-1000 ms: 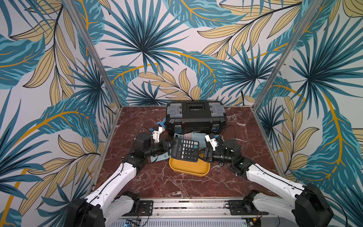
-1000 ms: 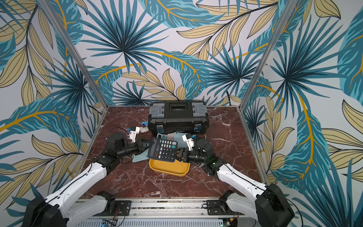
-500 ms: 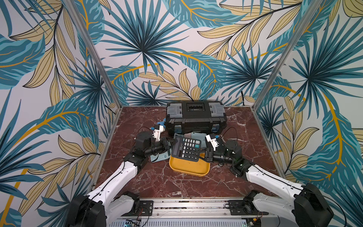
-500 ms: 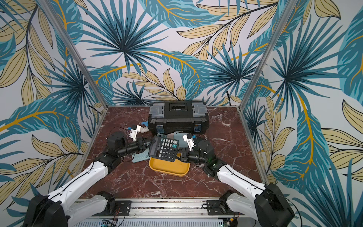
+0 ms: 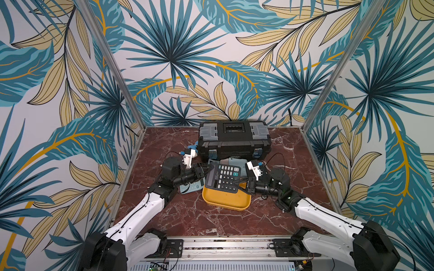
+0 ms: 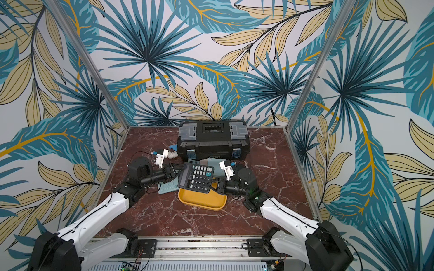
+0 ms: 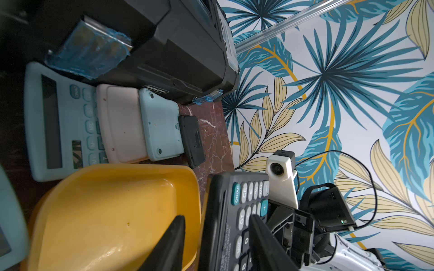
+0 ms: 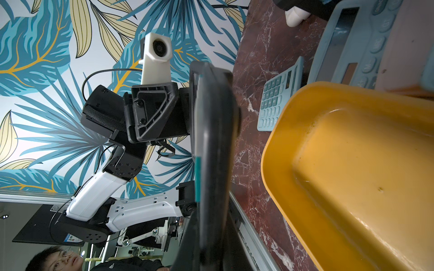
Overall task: Put the calculator in the storage box
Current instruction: Place the calculator in the storage box.
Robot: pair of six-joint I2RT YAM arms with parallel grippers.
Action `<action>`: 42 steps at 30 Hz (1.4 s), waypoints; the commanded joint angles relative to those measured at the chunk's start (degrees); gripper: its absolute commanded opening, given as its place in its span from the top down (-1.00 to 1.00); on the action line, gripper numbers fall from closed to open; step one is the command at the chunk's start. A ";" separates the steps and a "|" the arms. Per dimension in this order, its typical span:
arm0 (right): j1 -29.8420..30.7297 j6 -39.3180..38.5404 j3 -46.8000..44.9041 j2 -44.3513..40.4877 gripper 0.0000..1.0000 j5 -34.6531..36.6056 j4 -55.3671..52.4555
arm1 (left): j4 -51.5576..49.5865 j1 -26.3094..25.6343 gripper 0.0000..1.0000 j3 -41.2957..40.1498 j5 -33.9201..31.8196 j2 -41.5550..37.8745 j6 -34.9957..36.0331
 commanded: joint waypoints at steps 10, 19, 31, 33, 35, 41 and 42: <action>0.35 -0.63 -5.23 -8.09 0.92 1.96 -5.33 | -12.95 -0.18 -0.71 2.15 -7.56 -4.02 8.75; 0.34 -2.21 -7.87 -13.83 0.93 4.31 -13.00 | -26.26 0.02 -1.00 4.66 -17.62 -8.64 16.06; 0.35 -5.28 -5.67 -9.30 0.92 7.24 -21.08 | -25.98 -0.03 -1.00 1.75 -16.40 -6.66 17.64; 0.28 -5.60 -4.89 -7.39 0.91 7.39 -21.24 | -24.28 -0.10 -1.00 0.69 -15.64 -5.75 17.37; 0.32 -5.58 -4.05 -5.02 0.91 7.72 -20.78 | -22.09 -0.13 -1.00 -0.22 -14.75 -4.53 17.10; 0.80 -4.75 -1.03 0.99 0.89 9.77 -19.00 | -17.86 -0.33 -1.00 -2.13 -13.41 -0.36 17.09; 0.97 -4.63 -0.50 1.87 0.89 10.23 -18.99 | -17.41 -0.29 -1.00 -2.20 -13.29 0.35 17.26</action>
